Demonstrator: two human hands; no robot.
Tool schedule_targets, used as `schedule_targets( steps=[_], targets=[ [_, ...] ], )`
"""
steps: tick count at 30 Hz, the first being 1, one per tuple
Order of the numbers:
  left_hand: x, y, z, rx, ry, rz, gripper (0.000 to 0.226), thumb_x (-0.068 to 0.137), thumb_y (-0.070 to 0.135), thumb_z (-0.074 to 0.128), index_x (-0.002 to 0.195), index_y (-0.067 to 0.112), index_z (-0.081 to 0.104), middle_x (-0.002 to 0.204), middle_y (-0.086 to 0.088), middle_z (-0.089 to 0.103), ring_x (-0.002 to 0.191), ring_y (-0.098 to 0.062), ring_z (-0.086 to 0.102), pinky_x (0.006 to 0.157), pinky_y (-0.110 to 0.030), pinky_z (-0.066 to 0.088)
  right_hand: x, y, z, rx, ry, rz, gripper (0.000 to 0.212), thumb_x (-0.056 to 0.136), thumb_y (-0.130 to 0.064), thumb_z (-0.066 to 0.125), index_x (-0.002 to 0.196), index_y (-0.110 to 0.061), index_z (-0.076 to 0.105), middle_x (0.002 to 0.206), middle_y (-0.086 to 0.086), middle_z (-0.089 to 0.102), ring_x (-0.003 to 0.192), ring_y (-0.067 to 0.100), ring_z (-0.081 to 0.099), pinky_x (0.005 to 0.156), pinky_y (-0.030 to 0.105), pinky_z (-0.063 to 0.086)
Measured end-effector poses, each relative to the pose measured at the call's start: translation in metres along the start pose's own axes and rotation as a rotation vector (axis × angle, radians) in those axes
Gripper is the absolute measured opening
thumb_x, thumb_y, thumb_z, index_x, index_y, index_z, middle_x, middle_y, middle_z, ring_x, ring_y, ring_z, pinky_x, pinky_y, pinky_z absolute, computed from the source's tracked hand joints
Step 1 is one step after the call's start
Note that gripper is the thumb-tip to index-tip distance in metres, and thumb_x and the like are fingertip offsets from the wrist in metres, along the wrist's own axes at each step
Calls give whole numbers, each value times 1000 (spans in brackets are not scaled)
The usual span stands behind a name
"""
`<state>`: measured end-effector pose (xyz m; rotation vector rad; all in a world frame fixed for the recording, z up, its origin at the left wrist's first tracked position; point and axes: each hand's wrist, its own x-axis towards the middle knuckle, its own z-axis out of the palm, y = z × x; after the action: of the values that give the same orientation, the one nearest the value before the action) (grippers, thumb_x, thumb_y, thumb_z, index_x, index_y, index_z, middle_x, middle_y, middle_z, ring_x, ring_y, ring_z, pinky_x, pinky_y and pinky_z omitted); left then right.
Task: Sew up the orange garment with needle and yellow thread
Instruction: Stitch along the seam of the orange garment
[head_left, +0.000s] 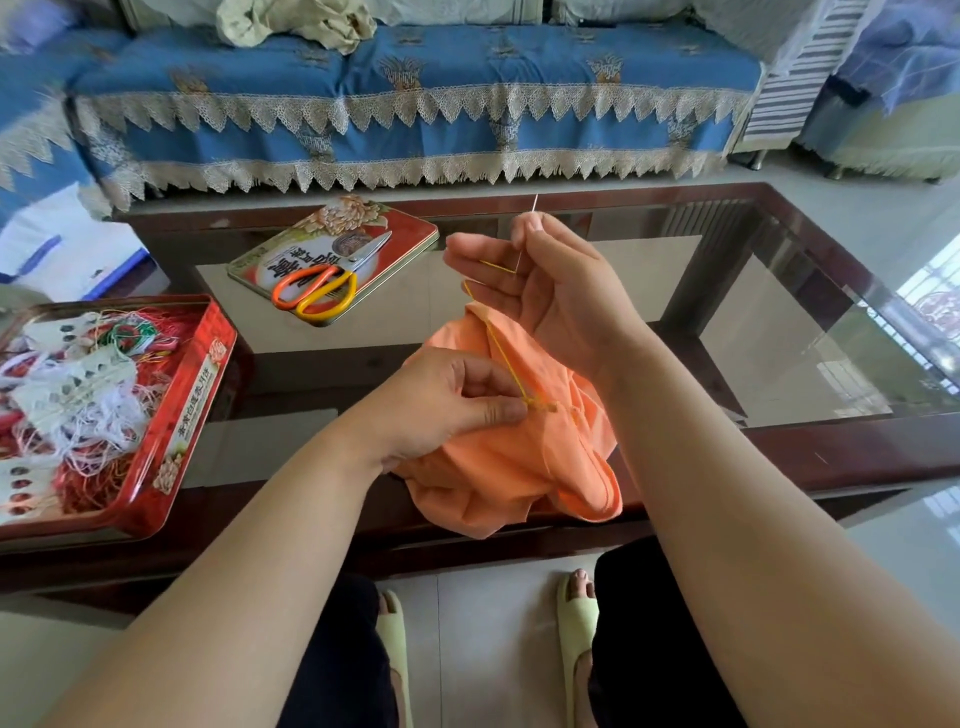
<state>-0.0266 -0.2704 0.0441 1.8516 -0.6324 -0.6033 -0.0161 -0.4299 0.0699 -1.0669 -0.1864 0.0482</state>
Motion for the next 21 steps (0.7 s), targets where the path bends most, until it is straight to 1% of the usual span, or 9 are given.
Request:
schedule_targets(
  steps=[1, 2, 5, 8, 10, 13, 18, 21],
  targets=[
    [0, 1, 2, -15, -20, -3, 7, 77, 23, 74, 76, 29, 73, 76, 18, 72, 77, 7, 64, 72, -7, 44, 1, 0, 0, 25, -11, -5, 29, 106, -18, 25, 82, -17, 41, 101, 12, 72, 107, 29, 65, 88, 34, 51],
    [1, 1, 3, -36, -40, -9, 5, 77, 23, 74, 80, 27, 73, 79, 16, 73, 79, 6, 65, 71, -7, 44, 2, 1, 0, 45, -12, -13, 30, 106, -18, 25, 81, -17, 41, 101, 12, 72, 108, 28, 65, 89, 34, 51],
    [0, 1, 5, -106, -88, -10, 13, 70, 29, 72, 82, 24, 73, 84, 10, 75, 85, -1, 68, 75, -13, 47, 6, 2, -2, 87, 25, -41, 30, 106, -18, 26, 81, -16, 42, 102, 12, 72, 110, 28, 63, 96, 37, 48],
    [-1, 2, 7, -144, -126, -19, 10, 69, 26, 72, 79, 21, 72, 79, 10, 74, 80, 0, 67, 72, -13, 48, 10, 5, -8, 129, 96, -62, 30, 105, -17, 27, 80, -16, 43, 102, 12, 72, 109, 28, 64, 101, 39, 46],
    [-1, 5, 6, -166, -160, -47, 5, 69, 25, 72, 74, 24, 72, 77, 11, 72, 78, 0, 66, 69, -13, 48, 12, 7, -13, 188, 161, -67, 32, 106, -19, 26, 79, -16, 43, 101, 12, 72, 106, 26, 66, 100, 38, 46],
    [-1, 5, 3, -180, -186, -78, 4, 69, 29, 72, 70, 30, 76, 79, 10, 72, 79, -3, 66, 70, -16, 49, 12, 7, -22, 258, 245, -74, 34, 106, -20, 25, 78, -17, 43, 98, 10, 73, 103, 24, 67, 98, 35, 47],
    [-1, 5, 4, -277, -136, -103, 10, 72, 35, 69, 72, 28, 75, 83, 6, 72, 83, -9, 66, 72, -20, 51, 8, 9, -23, 260, 230, -34, 33, 106, -22, 26, 78, -17, 43, 98, 10, 73, 101, 23, 68, 95, 33, 49],
    [-3, 7, 6, -204, -206, -103, 11, 80, 30, 67, 72, 27, 73, 79, 12, 70, 81, -2, 64, 71, -15, 48, 9, 5, -25, 246, 267, -74, 33, 106, -20, 25, 78, -17, 42, 96, 10, 74, 98, 22, 69, 94, 34, 50]
  ],
)
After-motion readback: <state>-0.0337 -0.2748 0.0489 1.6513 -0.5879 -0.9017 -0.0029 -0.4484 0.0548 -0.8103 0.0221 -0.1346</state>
